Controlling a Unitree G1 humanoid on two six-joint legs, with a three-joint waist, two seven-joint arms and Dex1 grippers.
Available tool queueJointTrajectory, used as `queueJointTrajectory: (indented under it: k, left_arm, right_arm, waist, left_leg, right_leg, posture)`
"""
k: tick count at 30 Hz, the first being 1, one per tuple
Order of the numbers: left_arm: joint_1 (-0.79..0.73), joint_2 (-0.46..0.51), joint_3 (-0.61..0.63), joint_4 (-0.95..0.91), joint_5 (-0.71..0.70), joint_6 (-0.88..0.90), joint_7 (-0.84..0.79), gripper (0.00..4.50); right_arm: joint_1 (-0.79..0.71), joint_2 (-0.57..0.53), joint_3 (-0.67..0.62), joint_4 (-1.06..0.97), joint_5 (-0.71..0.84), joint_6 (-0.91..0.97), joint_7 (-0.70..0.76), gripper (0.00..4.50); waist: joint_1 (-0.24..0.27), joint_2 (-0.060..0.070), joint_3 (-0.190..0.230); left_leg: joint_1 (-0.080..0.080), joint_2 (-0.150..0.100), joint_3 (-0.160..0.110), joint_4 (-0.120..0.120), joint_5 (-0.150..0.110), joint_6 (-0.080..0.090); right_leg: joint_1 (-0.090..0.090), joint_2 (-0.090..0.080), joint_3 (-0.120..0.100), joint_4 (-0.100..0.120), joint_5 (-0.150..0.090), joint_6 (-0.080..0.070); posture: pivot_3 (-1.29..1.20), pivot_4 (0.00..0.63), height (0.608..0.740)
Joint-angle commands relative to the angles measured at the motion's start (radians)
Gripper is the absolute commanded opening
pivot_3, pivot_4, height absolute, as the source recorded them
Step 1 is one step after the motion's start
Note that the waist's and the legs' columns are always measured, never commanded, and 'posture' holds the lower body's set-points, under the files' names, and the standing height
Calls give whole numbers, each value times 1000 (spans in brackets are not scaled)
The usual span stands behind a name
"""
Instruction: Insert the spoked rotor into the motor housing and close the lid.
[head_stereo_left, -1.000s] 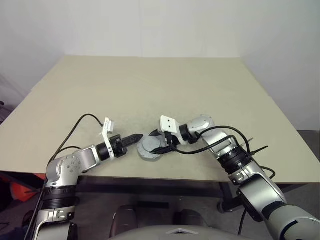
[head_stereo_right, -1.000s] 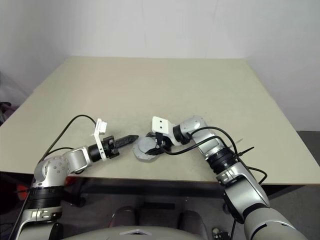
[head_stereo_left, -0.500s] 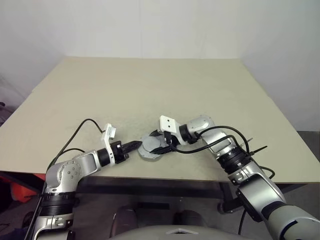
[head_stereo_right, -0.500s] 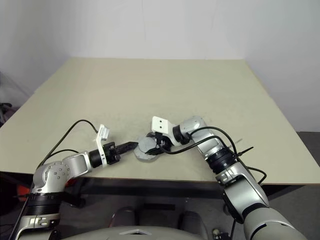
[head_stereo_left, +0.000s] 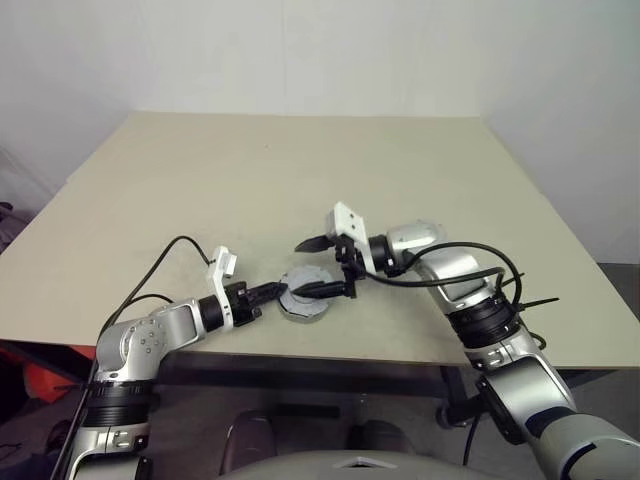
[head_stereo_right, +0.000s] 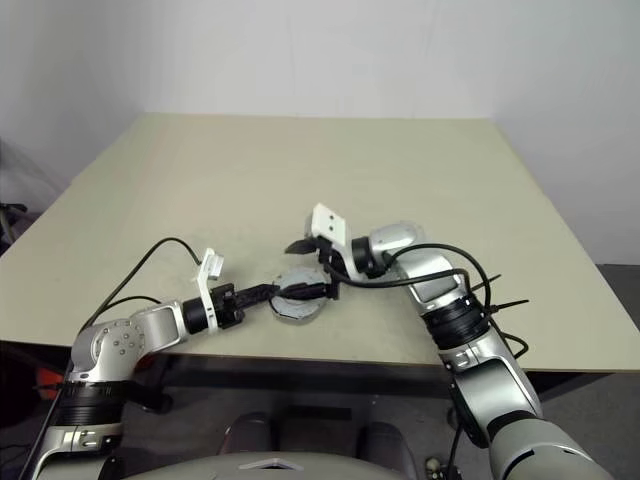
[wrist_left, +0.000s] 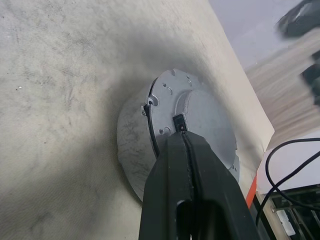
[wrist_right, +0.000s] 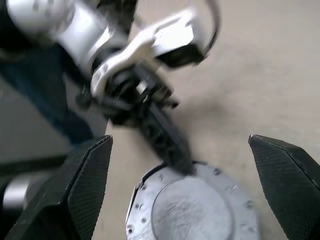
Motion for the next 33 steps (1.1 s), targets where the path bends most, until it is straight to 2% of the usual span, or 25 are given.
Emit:
queueJointTrajectory:
  k: [1,4,8,16,20,23,33]
  left_arm:
    - [-8,-4,-30,26,21,0,0,8]
    - [-16,-5,-35,38,28,-8,-5,8]
    - [-25,-5,-37,50,37,-35,-19,8]
    - [-88,-30,121,114,-46,-63,-7,8]
    - [-97,-29,198,130,-77,-69,12,8]
    - [-93,-30,234,135,-89,-70,27,8]
    - [-62,-20,257,119,-83,-79,46,8]
  right_arm:
    - [-31,-2,-94,-39,75,104,-70,4478]
    - [-21,-19,-127,-22,87,184,-131,4478]
    - [50,-65,-93,-69,77,145,-130,4478]
    - [88,-82,27,-79,1,-1,-146,4478]
    - [85,-60,82,-52,-37,-59,-155,4478]
    - [84,-43,102,-22,-55,-85,-163,4478]
    - [92,-26,148,70,-120,-156,-175,4478]
  waist:
    - [0,0,0]
    - [2,0,0]
    - [6,0,0]
    - [-2,1,1]
    - [-2,1,1]
    - [-2,1,1]
    - [-1,0,1]
  left_leg:
    - [0,0,0,0,0,0]
    - [0,0,0,0,0,-1]
    - [0,0,0,0,1,-1]
    - [-4,0,0,0,2,-4]
    - [-4,0,0,-1,2,-4]
    - [-6,0,0,-1,2,-4]
    - [-5,1,0,-1,1,-3]
  right_leg:
    - [0,0,0,0,0,0]
    - [0,0,0,0,0,0]
    - [1,0,0,0,0,1]
    - [-4,3,0,0,0,1]
    - [-5,4,0,0,0,1]
    - [-6,4,0,-1,3,-5]
    - [-5,4,0,-1,0,0]
  posture:
    - [0,0,740]
    - [0,0,740]
    - [0,0,740]
    - [0,0,740]
    - [0,0,740]
    - [0,0,740]
    - [0,0,740]
